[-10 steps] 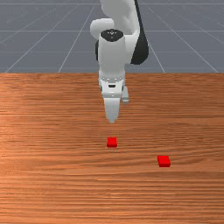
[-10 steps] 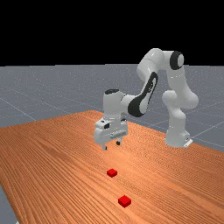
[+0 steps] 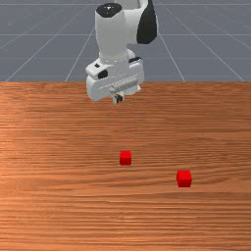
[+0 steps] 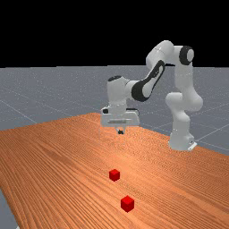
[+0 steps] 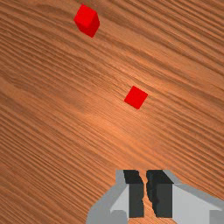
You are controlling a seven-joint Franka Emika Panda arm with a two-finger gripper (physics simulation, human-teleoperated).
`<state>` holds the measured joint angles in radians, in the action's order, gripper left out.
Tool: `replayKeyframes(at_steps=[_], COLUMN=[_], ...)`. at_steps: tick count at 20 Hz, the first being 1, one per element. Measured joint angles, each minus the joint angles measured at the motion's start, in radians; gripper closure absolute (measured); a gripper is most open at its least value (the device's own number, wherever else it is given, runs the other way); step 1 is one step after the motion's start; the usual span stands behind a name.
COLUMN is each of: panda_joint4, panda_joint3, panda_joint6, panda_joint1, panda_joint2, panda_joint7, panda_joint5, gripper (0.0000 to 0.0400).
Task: Stack all the cube
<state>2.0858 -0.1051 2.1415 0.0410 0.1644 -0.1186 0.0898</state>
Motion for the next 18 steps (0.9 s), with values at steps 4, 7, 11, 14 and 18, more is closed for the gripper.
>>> replayKeyframes(at_steps=[4,7,11,14,18], panda_joint4=[0.004,0.008,0.0,-0.009,-0.014], panda_joint3=[-0.027,-0.031,-0.017,0.003,0.025], panda_joint6=[-0.036,-0.042,-0.024,0.117,0.329], panda_joint1=[0.004,0.009,0.023,0.031,0.033], panda_joint2=[-0.003,0.002,0.025,0.115,0.235], panda_joint7=[-0.351,-0.39,-0.404,-0.406,-0.404], panda_joint5=[0.068,0.038,0.045,0.091,0.151], gripper=[0.0239,0.0053,0.0007,0.0002,0.0])
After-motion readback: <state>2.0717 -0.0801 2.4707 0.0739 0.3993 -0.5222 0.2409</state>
